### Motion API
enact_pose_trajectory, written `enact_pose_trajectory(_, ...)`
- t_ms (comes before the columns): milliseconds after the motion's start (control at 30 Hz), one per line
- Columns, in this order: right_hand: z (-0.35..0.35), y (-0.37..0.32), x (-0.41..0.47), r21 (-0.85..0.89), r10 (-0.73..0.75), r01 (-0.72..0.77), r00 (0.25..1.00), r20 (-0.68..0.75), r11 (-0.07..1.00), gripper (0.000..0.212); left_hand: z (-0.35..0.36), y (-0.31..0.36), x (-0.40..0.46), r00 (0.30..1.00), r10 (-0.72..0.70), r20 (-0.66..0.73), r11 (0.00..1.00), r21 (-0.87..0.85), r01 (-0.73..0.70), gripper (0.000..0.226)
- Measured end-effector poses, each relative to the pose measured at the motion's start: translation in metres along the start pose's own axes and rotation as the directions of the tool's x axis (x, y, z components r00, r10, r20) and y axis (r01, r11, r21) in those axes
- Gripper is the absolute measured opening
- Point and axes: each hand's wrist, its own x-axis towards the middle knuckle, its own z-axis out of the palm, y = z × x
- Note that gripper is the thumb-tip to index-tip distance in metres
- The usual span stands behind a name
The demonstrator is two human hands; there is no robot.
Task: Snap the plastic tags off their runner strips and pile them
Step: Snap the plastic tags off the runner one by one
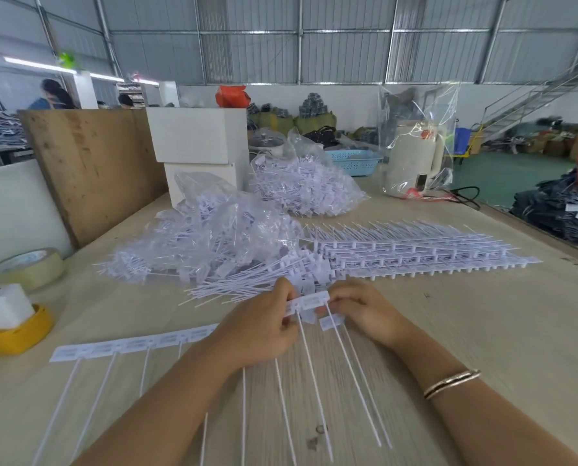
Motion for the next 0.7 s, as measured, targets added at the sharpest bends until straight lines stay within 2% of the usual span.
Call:
enact_pose_trajectory(100, 0.001, -0.010, -0.003, 0.139, 0.029, -0.009, 0.990, -0.141, 0.990, 0.033, 0.001, 0.003, -0.001, 0.999, 0.051, 0.005, 0.998, 0.048, -0.051, 0.017)
enact_pose_trajectory(200, 0.006, -0.016, -0.005, 0.061, -0.014, 0.018, 0.998, -0.068, 0.998, 0.039, 0.002, 0.006, 0.000, 0.995, 0.093, -0.021, 0.993, 0.075, -0.091, 0.016)
enact_pose_trajectory(267, 0.010, -0.018, -0.006, 0.006, -0.035, 0.035, 0.999, -0.010, 0.999, 0.028, 0.003, 0.005, 0.000, 0.994, 0.103, -0.042, 0.993, 0.068, -0.099, 0.014)
enact_pose_trajectory(333, 0.010, -0.017, -0.005, 0.041, -0.027, 0.027, 1.000, -0.005, 0.999, 0.017, 0.004, 0.005, 0.001, 0.992, 0.094, -0.081, 0.994, 0.057, -0.089, 0.012)
enact_pose_trajectory(500, 0.009, -0.012, -0.004, 0.120, -0.001, 0.001, 1.000, 0.003, 0.993, 0.011, 0.004, 0.006, 0.003, 0.976, 0.053, -0.210, 0.998, 0.045, -0.044, 0.017)
enact_pose_trajectory(700, 0.008, -0.012, -0.005, 0.104, -0.078, 0.081, 0.996, -0.035, 0.991, 0.010, 0.008, -0.001, 0.005, 0.981, 0.081, -0.176, 0.996, -0.031, -0.088, 0.008)
